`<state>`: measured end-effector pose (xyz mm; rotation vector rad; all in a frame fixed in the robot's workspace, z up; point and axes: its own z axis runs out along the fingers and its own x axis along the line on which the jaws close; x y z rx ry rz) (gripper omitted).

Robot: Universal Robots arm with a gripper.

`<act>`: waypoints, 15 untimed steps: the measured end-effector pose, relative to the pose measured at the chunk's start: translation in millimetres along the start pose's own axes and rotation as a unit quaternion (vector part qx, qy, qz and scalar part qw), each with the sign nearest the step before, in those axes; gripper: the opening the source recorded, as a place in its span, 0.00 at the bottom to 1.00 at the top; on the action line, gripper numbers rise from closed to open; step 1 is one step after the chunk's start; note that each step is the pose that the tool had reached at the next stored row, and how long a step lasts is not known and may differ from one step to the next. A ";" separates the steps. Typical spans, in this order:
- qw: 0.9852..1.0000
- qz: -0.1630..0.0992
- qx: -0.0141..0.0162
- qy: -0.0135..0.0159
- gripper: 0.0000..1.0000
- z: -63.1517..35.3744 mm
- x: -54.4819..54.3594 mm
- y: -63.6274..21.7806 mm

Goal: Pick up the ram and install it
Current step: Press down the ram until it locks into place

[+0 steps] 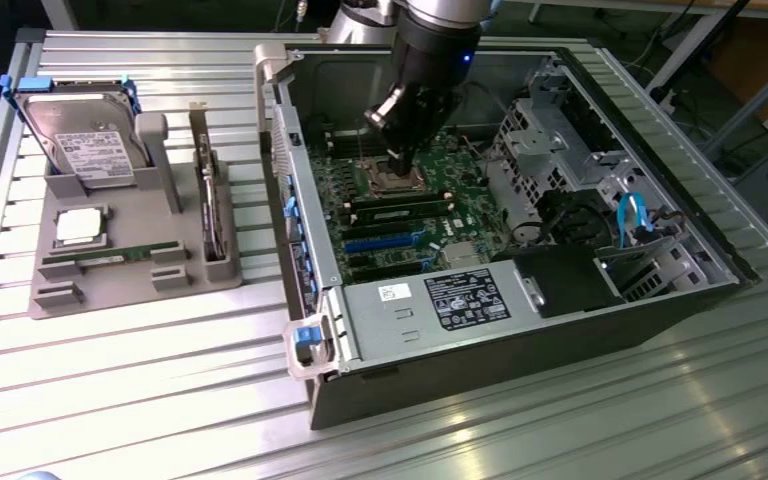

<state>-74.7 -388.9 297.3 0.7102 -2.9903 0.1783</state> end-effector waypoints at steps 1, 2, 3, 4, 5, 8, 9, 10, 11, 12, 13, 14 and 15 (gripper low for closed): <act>1.000 0.002 0.000 0.000 0.11 0.0 -0.1 0.0; 1.000 0.012 -0.001 0.000 0.11 0.0 0.0 0.1; 1.000 0.031 -0.002 0.002 0.11 -0.1 -0.1 0.0; 0.998 0.056 -0.004 0.004 0.11 0.1 0.0 0.1; 0.998 0.070 -0.005 0.005 0.11 0.4 -0.1 0.1; 0.996 0.085 -0.005 0.004 0.11 1.3 -0.2 0.2; 0.996 0.086 -0.002 -0.001 0.11 1.3 -0.1 0.2; 0.996 0.087 0.001 -0.010 0.11 1.3 -0.2 0.2; 0.996 0.087 0.003 -0.014 0.11 1.4 -0.2 0.3; 0.995 0.102 0.002 -0.013 0.11 1.5 -0.2 0.3; 0.993 0.118 0.001 -0.011 0.11 1.8 -0.2 0.3; 0.991 0.135 0.000 -0.009 0.11 2.1 -0.2 0.3; 0.988 0.152 -0.002 -0.007 0.11 2.4 -0.3 0.4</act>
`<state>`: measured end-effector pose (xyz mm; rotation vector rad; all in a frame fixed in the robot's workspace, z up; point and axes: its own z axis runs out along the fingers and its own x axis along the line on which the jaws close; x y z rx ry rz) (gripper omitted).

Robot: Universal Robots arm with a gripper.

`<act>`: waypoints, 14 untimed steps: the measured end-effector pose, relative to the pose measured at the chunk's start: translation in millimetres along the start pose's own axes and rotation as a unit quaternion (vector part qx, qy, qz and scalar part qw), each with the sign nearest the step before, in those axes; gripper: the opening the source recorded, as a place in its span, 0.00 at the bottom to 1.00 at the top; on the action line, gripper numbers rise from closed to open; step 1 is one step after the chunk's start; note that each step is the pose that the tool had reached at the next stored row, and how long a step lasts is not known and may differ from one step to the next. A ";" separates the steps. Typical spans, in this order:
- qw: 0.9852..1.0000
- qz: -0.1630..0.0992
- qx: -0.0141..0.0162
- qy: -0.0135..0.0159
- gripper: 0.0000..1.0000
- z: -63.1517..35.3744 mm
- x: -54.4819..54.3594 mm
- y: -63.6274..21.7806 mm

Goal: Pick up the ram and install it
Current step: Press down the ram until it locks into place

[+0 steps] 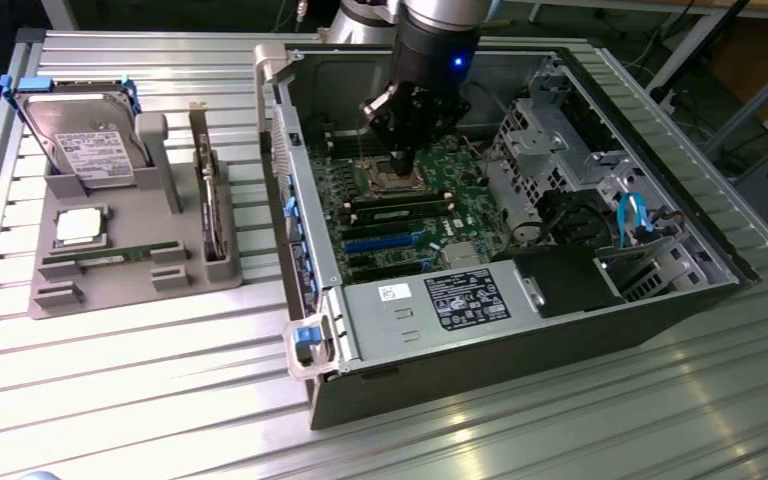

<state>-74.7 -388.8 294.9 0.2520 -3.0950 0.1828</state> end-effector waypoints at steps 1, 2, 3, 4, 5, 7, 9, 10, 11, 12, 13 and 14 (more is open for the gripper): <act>1.000 0.024 -0.001 0.003 0.11 0.3 0.0 0.0; 0.999 0.038 -0.002 0.004 0.11 0.4 0.0 0.0; 0.999 0.052 -0.002 0.006 0.11 0.4 0.0 0.1; 0.998 0.067 -0.003 0.007 0.11 0.4 -0.1 0.1; 0.998 0.069 -0.003 0.007 0.11 0.4 -0.1 0.1; 0.998 0.069 -0.002 0.000 0.11 0.5 -0.1 0.2; 0.997 0.070 -0.001 -0.009 0.11 0.5 -0.7 0.4; 0.997 0.070 -0.001 -0.010 0.11 0.3 -1.2 0.4; 0.997 0.071 -0.001 -0.011 0.11 0.3 -4.1 0.1; 0.997 0.071 -0.001 -0.011 0.11 0.2 -8.0 -0.5; 0.997 0.071 -0.001 -0.012 0.11 0.1 -11.3 -0.9; 0.997 0.071 -0.001 -0.012 0.11 0.0 -15.7 -1.6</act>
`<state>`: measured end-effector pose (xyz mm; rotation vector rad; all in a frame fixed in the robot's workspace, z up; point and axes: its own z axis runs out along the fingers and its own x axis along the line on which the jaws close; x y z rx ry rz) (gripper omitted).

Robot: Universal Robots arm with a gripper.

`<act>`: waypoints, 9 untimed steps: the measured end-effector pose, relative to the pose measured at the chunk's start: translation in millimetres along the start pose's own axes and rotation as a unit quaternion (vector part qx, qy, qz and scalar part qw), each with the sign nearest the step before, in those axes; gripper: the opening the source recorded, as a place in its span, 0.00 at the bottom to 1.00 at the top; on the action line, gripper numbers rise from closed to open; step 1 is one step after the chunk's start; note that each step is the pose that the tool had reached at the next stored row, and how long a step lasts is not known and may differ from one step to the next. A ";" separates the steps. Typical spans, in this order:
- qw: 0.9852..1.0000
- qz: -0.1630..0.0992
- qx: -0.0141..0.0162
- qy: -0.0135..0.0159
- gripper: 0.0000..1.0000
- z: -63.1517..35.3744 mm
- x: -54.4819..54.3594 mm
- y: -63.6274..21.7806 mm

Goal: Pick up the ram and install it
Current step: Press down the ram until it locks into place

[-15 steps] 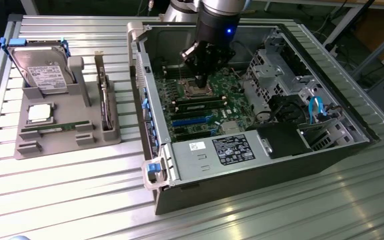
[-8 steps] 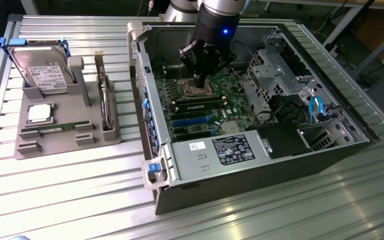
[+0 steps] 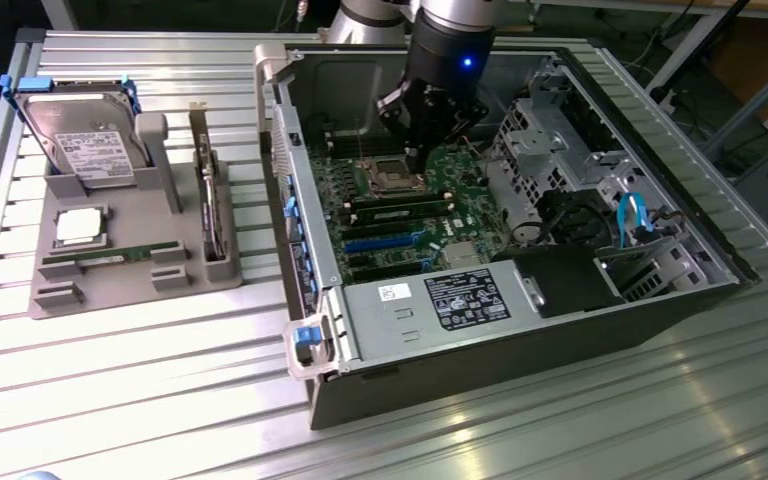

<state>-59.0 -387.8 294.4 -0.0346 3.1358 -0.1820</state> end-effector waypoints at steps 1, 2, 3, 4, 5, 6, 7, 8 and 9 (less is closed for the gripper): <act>1.000 0.000 0.000 0.000 0.11 0.0 -3.8 -0.1; 1.000 0.000 0.000 0.000 0.11 0.0 -8.7 -0.2; 1.000 0.000 0.000 0.000 0.11 0.0 -10.4 -0.3; 1.000 0.000 0.000 0.000 0.11 0.0 -11.3 -0.3; 1.000 0.000 0.000 0.000 0.11 0.0 -11.7 -0.3; 1.000 0.000 0.000 0.000 0.11 0.0 -11.7 -0.3; 1.000 0.000 0.000 0.000 0.11 0.0 -11.8 -0.3; 1.000 0.000 0.000 0.000 0.11 0.0 -11.8 -0.3; 1.000 0.000 0.000 0.000 0.11 0.0 -11.8 -0.3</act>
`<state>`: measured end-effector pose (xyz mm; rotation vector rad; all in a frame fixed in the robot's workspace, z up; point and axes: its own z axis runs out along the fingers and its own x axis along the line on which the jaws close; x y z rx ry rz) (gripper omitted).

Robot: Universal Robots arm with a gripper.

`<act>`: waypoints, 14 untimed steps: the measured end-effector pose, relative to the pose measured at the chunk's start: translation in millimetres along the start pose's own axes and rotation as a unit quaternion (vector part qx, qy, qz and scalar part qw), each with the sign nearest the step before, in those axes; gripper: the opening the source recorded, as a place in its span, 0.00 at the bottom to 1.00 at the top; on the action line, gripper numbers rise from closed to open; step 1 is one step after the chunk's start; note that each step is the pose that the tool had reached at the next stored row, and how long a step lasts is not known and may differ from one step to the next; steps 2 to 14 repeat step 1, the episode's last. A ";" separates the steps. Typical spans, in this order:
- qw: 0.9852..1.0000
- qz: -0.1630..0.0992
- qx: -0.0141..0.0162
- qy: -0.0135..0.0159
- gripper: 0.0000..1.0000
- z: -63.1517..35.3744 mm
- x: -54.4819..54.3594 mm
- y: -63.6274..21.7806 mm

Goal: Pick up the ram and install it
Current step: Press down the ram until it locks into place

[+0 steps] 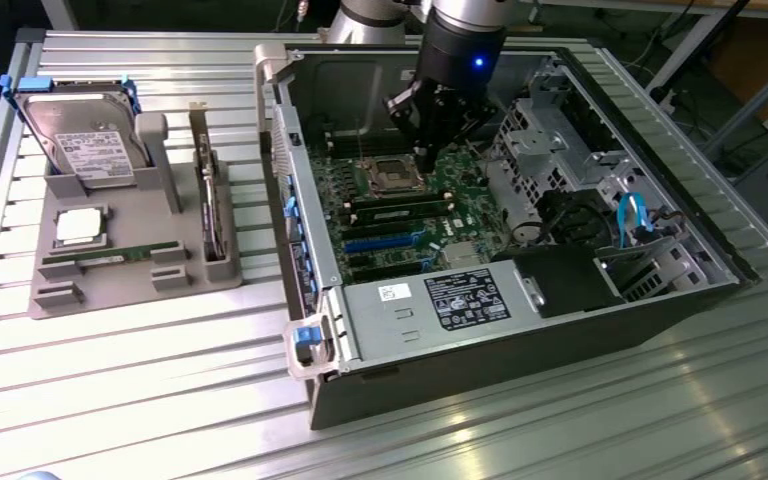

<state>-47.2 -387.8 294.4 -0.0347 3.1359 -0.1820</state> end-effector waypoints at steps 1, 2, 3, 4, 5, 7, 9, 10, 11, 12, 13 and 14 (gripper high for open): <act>1.000 0.000 0.000 0.000 0.11 0.0 0.0 0.0; 1.000 0.000 0.000 0.000 0.11 0.0 0.0 0.0; 1.000 0.000 0.000 0.000 0.11 0.0 0.0 0.0; 1.000 0.000 0.000 0.000 0.11 0.0 0.0 0.0; 1.000 0.000 0.000 0.000 0.11 0.0 0.0 0.0; 1.000 0.000 0.000 0.000 0.11 0.0 0.0 0.0; 1.000 0.000 0.000 0.000 0.11 0.0 0.0 0.0; 1.000 0.000 0.000 0.000 0.11 0.0 0.0 0.0; 1.000 0.000 0.000 0.000 0.11 0.0 0.0 0.0; 1.000 0.000 0.000 0.000 0.11 0.0 0.0 0.0; 1.000 0.000 0.000 0.000 0.11 0.0 0.0 0.0; 1.000 0.000 0.000 0.000 0.11 0.0 0.0 0.0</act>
